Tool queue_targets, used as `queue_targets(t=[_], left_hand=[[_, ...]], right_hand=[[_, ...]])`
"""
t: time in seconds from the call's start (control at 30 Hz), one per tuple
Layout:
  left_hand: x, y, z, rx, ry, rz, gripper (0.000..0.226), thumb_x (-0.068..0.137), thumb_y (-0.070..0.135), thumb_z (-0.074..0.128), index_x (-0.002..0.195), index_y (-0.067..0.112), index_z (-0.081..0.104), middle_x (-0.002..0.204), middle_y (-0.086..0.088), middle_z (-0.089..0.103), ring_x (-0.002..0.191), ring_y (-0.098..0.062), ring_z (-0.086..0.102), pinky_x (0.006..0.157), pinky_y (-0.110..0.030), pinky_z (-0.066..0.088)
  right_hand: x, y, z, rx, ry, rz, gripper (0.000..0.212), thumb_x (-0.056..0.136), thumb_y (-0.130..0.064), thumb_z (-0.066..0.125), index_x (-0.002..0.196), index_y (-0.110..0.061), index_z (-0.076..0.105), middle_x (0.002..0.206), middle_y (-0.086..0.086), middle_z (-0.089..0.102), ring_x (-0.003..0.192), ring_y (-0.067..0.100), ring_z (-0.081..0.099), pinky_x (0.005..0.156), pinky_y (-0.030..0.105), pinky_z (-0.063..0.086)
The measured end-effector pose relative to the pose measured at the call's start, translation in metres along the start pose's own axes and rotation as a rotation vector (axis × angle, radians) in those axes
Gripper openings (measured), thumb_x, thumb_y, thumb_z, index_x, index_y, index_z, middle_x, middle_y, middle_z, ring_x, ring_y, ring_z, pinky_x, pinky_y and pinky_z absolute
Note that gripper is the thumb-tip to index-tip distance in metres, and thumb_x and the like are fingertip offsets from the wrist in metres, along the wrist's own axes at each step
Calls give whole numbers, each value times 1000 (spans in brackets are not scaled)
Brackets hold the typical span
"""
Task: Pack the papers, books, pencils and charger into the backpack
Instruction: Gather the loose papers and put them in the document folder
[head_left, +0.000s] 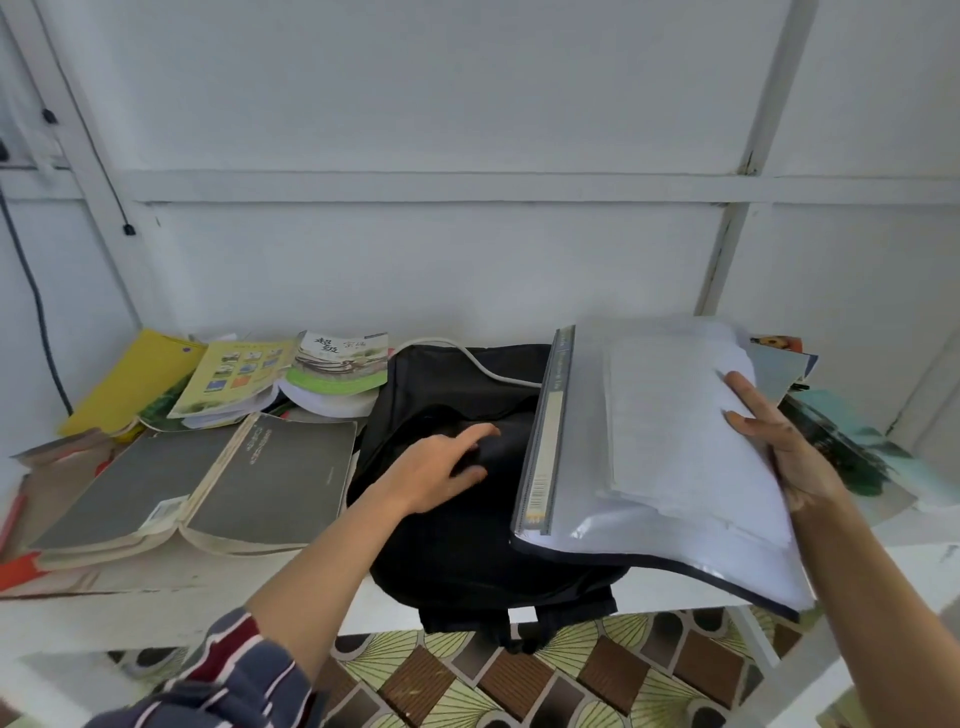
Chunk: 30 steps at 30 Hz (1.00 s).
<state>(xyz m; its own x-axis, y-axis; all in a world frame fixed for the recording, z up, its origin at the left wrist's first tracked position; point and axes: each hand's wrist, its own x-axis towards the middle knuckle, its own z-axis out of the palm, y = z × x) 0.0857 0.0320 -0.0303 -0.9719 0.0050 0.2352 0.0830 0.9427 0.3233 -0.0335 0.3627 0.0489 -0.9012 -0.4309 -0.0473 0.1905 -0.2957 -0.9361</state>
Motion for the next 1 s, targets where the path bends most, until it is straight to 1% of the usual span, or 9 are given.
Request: queue_targets(t=[0.07,0.17,0.37,0.5,0.63,0.73,0.83,0.9,1.0], left_hand=[[-5,0,-2,41,-85,6,76,82,36,66,141,38,19,113,-6,63,108,-18,56,92,-32,44],[-5,4,-10,52,-96,34,82,82,14,66,143,38,16,120,-7,60,103,-17,58,91,-29,43],[4,-5,-22,-245,41,-32,59,84,3,60,130,33,37,98,8,48,94,-11,53,97,-38,45],[14,-4,-32,-326,59,-42,42,86,1,59,114,27,45,82,0,58,82,-18,60,91,-43,49],[17,-4,-30,-35,204,-29,32,91,8,55,115,28,49,85,8,66,90,-15,55,108,-30,25],[15,-1,-29,-29,169,-14,12,88,10,48,86,21,52,64,3,48,68,-12,35,76,-18,36],[17,-11,-23,96,98,36,26,82,3,44,78,21,62,85,0,57,71,-19,51,68,-33,40],[18,-13,-20,101,37,11,37,89,-1,44,97,23,71,108,0,58,93,-19,57,80,-31,44],[18,-16,-16,-54,-96,-79,26,94,17,51,109,27,69,123,3,52,116,-15,50,98,-29,37]], right_hand=[[1,0,0,1,-1,0,52,93,2,37,138,-22,41,105,-7,62,71,9,70,58,23,57],[2,0,1,4,-14,2,51,93,2,37,137,-23,42,107,-5,62,72,9,70,60,23,57],[1,-1,-1,8,-16,-4,50,93,2,38,135,-25,43,108,-5,62,73,10,70,60,24,57],[1,1,-1,2,-17,-4,52,93,2,38,137,-24,42,109,-7,62,75,9,70,62,24,58],[1,3,1,20,-20,-7,52,92,3,38,136,-25,42,105,-8,62,73,8,70,58,23,57],[0,4,2,49,-41,-9,58,79,-4,60,131,-26,47,110,-6,63,75,10,70,57,23,56],[1,8,-2,46,-44,-8,58,78,-6,64,130,-26,49,108,-5,64,76,12,71,56,24,56],[2,11,-4,45,-40,-3,52,91,3,42,135,-25,44,106,-6,63,74,10,70,56,23,56],[1,15,-6,42,-47,6,52,92,5,37,134,-26,44,105,-6,63,72,10,70,56,23,57]])
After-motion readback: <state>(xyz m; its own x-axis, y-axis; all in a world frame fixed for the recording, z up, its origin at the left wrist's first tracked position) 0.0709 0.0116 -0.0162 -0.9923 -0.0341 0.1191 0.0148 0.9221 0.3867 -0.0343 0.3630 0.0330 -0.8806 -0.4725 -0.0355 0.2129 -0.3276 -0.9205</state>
